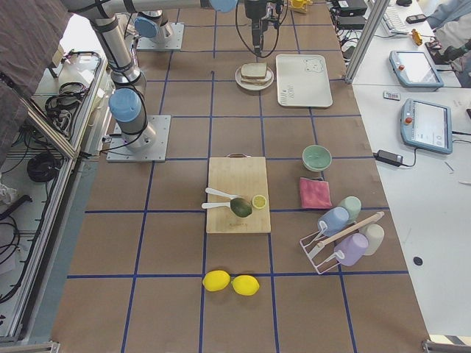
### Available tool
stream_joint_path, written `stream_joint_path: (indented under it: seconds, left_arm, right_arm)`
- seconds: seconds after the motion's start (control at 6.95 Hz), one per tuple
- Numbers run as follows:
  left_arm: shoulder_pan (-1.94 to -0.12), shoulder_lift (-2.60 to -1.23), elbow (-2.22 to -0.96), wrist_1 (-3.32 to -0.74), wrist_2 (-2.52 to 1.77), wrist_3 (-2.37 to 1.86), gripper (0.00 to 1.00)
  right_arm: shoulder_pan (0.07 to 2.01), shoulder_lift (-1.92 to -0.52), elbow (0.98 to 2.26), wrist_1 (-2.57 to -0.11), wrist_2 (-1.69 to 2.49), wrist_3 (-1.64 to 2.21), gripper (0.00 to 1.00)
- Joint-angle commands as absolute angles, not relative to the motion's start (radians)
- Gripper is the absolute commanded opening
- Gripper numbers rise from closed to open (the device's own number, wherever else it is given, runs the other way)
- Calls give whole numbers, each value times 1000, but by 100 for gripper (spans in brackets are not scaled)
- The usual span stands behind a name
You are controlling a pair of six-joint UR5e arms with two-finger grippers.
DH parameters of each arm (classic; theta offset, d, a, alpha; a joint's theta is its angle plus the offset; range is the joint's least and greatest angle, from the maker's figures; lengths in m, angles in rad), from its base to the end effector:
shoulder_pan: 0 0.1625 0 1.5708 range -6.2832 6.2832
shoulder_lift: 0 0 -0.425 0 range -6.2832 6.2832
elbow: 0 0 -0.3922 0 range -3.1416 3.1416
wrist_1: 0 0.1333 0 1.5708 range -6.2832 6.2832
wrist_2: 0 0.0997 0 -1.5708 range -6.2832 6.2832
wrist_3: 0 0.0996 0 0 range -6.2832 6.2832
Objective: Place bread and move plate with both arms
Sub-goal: 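Grasp the white plate rim with the left gripper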
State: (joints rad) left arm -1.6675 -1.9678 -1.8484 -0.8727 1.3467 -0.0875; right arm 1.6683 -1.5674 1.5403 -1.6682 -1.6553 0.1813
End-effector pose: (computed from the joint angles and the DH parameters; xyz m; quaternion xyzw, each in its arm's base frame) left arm -0.2100 -0.5549 0.2147 -0.0059 -0.9936 0.0013 0.1124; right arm 0.1734 -0.4902 0.5120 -0.0444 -0.9962 0.0674 0.0331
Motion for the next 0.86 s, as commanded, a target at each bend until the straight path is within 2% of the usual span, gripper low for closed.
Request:
stream_joint_path:
  seconds: [0.0, 0.58, 0.72]
  left_arm:
    - [-1693, -2006, -1848, -832, 1345, -90, 61]
    - [-1710, -2039, -1848, -824, 1347, -91, 61]
    - [-1710, -2039, -1848, -824, 1345, -91, 48]
  right_arm:
    - [1667, -1566, 1542, -1674, -1657, 181, 100]
    - [1674, -1574, 1525, -1663, -1729, 166, 100]
    - [1671, -1571, 1519, -1669, -1717, 103, 100]
